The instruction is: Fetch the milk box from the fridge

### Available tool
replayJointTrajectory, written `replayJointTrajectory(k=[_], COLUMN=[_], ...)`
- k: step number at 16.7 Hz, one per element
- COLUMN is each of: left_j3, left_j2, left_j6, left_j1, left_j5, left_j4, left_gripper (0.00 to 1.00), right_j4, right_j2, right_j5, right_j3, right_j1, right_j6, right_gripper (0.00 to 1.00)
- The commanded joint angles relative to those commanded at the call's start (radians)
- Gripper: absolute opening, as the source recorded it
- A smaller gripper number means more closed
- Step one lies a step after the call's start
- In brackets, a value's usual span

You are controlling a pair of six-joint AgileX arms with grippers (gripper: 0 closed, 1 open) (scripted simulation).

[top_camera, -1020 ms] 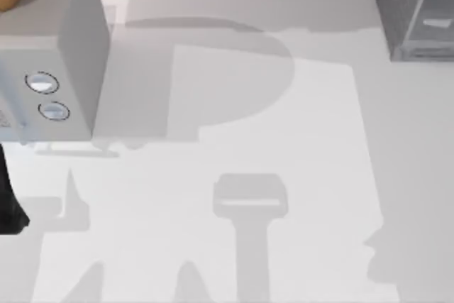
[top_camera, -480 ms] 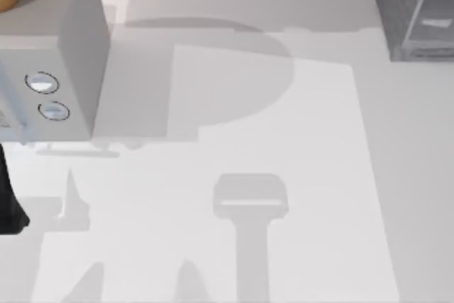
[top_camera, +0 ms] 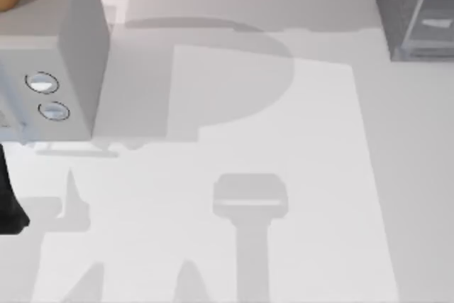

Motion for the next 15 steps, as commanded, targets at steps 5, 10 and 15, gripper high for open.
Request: replayJointTrajectory(k=[5, 10, 15], left_j3=[0.0, 0.0, 0.0], left_j2=[0.0, 0.0, 0.0], left_j6=[0.0, 0.0, 0.0], left_j1=[0.0, 0.0, 0.0], left_j5=[0.0, 0.0, 0.0], left_j4=[0.0, 0.0, 0.0], left_gripper=[1.0, 1.0, 1.0], right_j4=[-0.082, -0.163, -0.175], right_j2=[0.203, 0.357, 0.376], right_j5=[0.118, 0.223, 0.239], right_j3=[0.289, 0.525, 0.553], right_j1=[0.109, 0.21, 0.226], right_j6=[-0.002, 0.0, 0.001], right_gripper=[1.0, 1.0, 1.0])
